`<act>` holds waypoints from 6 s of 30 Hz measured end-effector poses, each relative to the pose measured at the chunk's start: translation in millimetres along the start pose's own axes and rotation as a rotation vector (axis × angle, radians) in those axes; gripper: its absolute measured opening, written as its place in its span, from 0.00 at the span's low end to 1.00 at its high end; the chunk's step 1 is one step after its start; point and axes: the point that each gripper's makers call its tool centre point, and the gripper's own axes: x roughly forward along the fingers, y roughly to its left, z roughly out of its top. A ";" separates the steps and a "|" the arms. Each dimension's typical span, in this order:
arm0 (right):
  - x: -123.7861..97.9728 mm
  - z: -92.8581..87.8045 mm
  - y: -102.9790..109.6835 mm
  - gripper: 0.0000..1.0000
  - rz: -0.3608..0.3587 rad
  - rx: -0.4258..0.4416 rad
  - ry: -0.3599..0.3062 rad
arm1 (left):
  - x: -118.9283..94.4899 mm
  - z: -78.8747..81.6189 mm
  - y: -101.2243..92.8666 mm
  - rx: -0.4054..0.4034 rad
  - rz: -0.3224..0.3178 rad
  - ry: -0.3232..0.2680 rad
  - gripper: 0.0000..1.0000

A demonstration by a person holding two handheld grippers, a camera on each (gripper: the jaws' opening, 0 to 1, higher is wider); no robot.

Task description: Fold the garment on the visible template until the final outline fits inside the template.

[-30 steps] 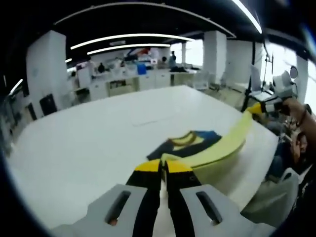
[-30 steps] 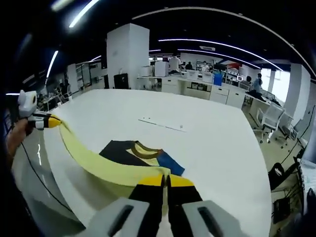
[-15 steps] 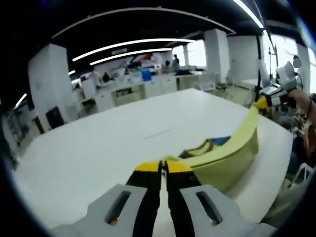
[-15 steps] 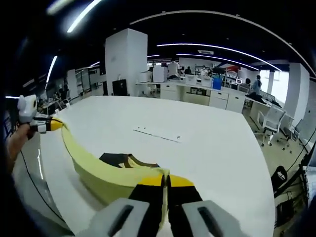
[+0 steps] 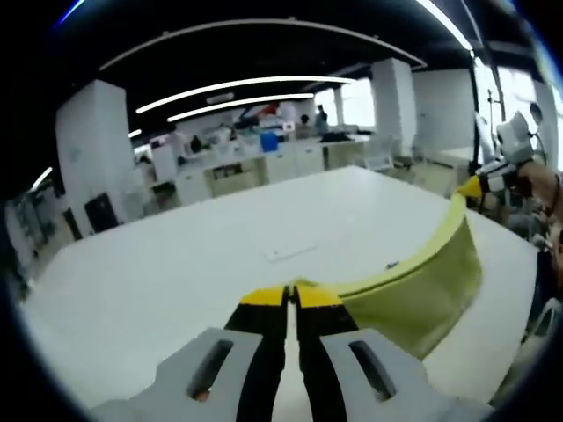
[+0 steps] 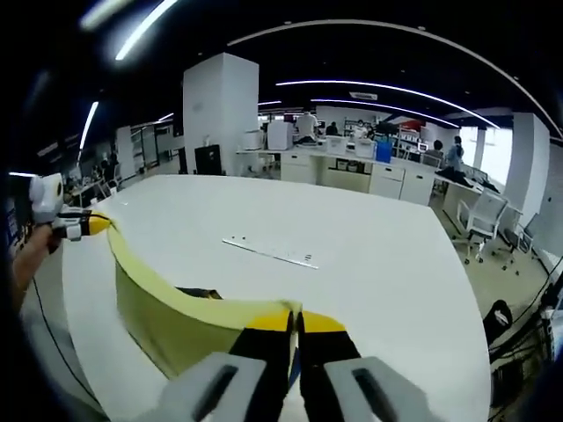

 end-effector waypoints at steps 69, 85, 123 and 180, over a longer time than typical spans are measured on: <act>130.0 -125.4 -38.1 0.27 -0.004 -0.068 0.227 | 140.3 -146.7 -11.3 0.125 -0.099 0.241 0.38; 145.2 -103.5 -71.7 0.31 -0.178 0.141 0.109 | 157.7 -124.4 19.8 -0.082 0.052 0.164 0.52; 46.6 -98.7 15.1 0.58 0.125 0.131 0.227 | 55.3 -100.0 -20.9 -0.091 -0.128 0.150 0.69; -9.6 -164.5 43.7 0.00 0.189 0.188 0.267 | -2.7 -191.8 -57.1 -0.234 -0.233 0.331 0.00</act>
